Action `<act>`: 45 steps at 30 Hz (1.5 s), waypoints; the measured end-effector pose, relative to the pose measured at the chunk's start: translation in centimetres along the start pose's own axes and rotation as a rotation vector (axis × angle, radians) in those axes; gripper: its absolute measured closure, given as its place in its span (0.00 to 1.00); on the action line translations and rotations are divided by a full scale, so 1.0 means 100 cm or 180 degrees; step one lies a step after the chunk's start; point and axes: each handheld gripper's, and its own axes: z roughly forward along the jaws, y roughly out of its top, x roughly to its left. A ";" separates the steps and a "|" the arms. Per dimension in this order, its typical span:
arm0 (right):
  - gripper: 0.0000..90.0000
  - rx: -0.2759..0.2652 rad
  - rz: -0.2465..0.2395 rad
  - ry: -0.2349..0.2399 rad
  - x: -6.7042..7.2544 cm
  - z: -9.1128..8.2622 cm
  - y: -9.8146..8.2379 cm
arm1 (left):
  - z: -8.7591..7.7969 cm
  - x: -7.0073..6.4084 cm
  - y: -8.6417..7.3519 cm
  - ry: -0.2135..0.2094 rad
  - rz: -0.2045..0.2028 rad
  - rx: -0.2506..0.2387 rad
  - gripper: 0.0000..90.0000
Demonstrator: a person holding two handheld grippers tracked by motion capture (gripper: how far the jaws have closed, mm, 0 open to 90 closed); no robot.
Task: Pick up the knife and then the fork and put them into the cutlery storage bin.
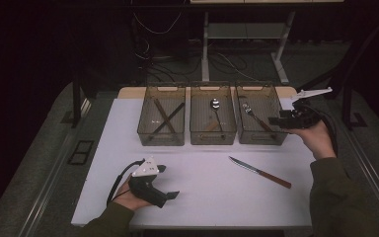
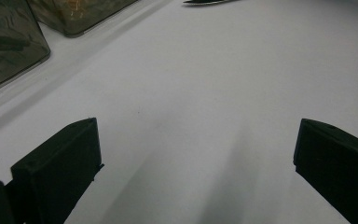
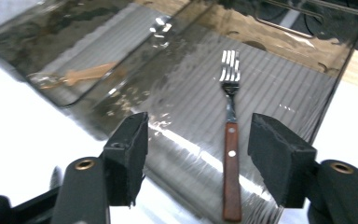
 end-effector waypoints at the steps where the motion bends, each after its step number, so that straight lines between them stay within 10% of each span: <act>1: 0.41 -0.0017 -0.0012 0.0032 0.002 -0.003 -0.002 | 0.000 0.000 0.000 0.0001 0.0002 0.0001 0.00; 34: 0.29 -0.0222 -0.0365 0.0545 0.063 -0.024 -0.089 | -0.001 0.001 0.000 -0.0002 0.0040 0.0061 0.00; 45: 0.28 0.0348 -0.0693 0.0382 0.073 -0.014 -0.093 | 0.000 0.001 0.000 0.0004 0.0044 0.0056 0.01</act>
